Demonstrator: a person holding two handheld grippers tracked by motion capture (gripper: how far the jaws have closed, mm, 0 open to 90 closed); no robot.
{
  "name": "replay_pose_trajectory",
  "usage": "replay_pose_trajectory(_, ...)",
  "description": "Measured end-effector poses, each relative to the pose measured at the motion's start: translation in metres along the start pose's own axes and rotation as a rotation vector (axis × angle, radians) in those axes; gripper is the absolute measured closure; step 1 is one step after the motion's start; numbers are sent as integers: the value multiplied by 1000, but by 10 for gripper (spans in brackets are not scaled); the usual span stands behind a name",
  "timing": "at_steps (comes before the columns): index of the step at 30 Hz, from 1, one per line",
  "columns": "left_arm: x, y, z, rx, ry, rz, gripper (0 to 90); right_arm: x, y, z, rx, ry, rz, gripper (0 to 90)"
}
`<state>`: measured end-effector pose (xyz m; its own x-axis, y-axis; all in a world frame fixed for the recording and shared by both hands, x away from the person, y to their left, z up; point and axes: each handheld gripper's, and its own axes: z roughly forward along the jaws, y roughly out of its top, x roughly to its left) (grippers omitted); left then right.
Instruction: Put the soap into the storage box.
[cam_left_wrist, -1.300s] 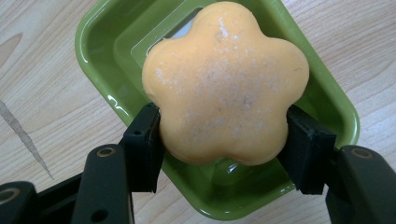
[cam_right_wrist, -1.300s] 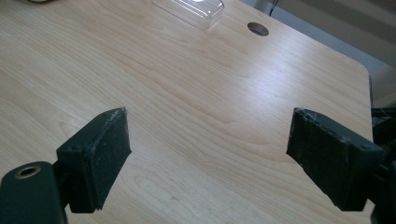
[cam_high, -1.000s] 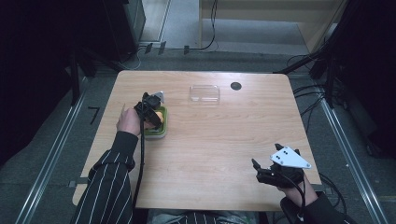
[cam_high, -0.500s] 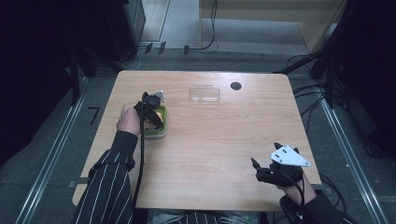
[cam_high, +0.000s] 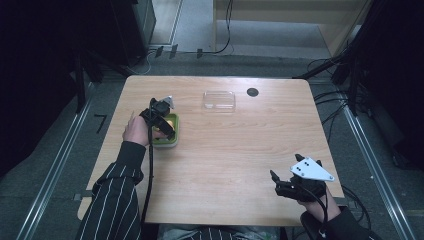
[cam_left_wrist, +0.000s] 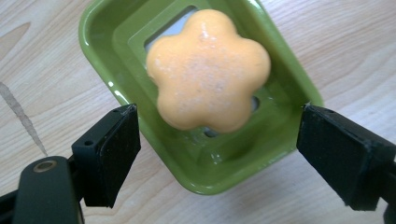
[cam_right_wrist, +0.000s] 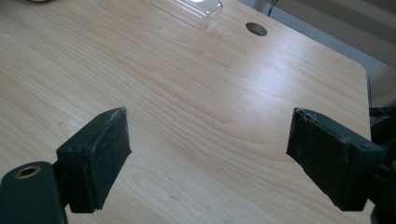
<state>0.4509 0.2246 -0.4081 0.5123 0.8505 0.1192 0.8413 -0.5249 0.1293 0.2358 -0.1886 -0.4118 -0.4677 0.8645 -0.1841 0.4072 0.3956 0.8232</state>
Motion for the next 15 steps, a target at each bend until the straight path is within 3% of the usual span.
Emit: replay_pose_trajectory(15,-11,-23,-13,7,-6,1,79,1,0,-2,2,-2,3,137)
